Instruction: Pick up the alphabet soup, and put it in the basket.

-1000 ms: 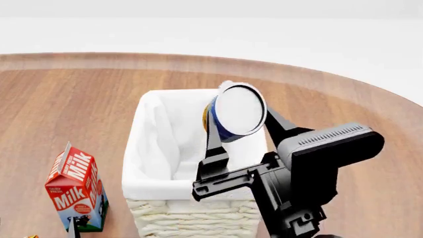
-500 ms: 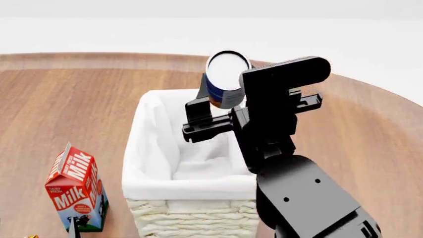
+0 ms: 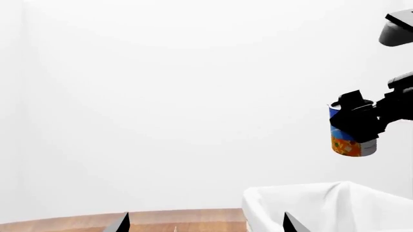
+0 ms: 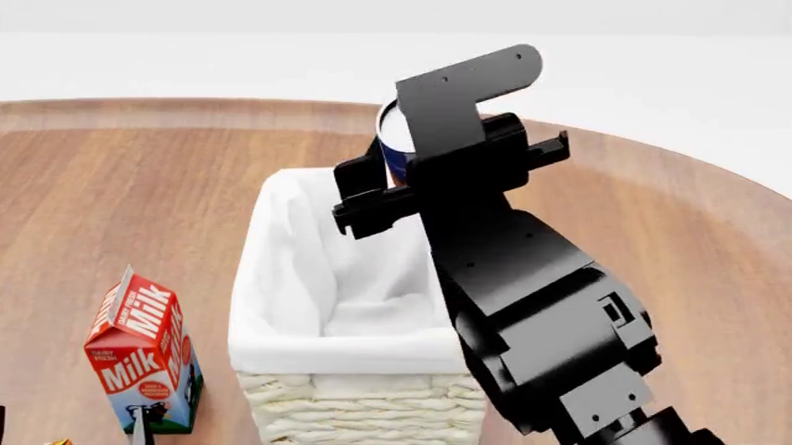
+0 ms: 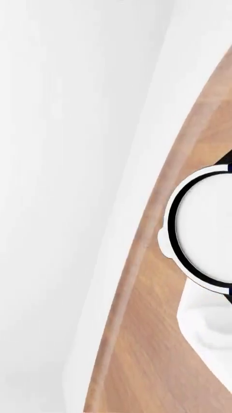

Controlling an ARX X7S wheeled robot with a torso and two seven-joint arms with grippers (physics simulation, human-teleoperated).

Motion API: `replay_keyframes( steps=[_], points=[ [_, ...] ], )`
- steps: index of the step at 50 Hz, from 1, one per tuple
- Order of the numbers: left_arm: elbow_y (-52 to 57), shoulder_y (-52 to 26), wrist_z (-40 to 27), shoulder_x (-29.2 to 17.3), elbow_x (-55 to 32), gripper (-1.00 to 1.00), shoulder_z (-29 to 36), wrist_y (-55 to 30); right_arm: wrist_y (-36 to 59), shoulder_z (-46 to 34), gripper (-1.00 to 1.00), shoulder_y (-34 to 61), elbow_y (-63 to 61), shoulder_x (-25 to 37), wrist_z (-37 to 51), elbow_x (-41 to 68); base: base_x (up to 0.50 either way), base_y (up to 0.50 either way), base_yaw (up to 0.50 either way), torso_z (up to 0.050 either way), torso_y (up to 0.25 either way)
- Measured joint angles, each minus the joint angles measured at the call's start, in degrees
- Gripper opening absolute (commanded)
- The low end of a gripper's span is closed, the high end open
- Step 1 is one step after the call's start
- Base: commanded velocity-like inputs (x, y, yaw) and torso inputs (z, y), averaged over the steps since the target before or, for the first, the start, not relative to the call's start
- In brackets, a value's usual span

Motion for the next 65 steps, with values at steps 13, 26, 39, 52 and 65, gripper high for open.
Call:
replay_keyframes(
  steps=[13, 26, 39, 52, 65],
  points=[
    [-0.07, -0.11, 0.11, -0.16, -0.22, 1.0, 0.27, -0.11, 3.41, -0.27, -1.0, 5.32, 9.88, -4.41, -2.86, 0.95, 0.0, 0.0, 0.0, 0.0, 0.001],
    [-0.1, -0.21, 0.2, -0.28, -0.34, 1.0, 0.57, -0.3, 5.31, 1.2, -1.0, 7.67, 16.45, -7.44, -7.35, 4.27, 0.0, 0.0, 0.0, 0.0, 0.001],
    [-0.14, -0.38, 0.33, -0.38, -0.53, 1.0, 0.9, -0.68, 6.51, 1.97, -1.0, 8.48, 19.67, -8.51, -10.36, 6.54, 0.0, 0.0, 0.0, 0.001, 0.001],
    [0.08, -0.42, -0.17, -0.4, 0.03, 1.0, 0.91, -1.37, 5.99, 1.8, -1.0, 8.51, 21.31, -8.89, -11.7, 7.02, 0.0, 0.0, 0.0, 0.0, 0.001],
    [0.15, -0.7, -1.43, -0.05, 1.94, 1.0, 0.75, -3.33, 5.84, 1.29, -1.0, 8.51, 21.38, -9.01, -11.59, 7.01, 0.0, 0.0, 0.0, 0.0, -0.024]
  ],
)
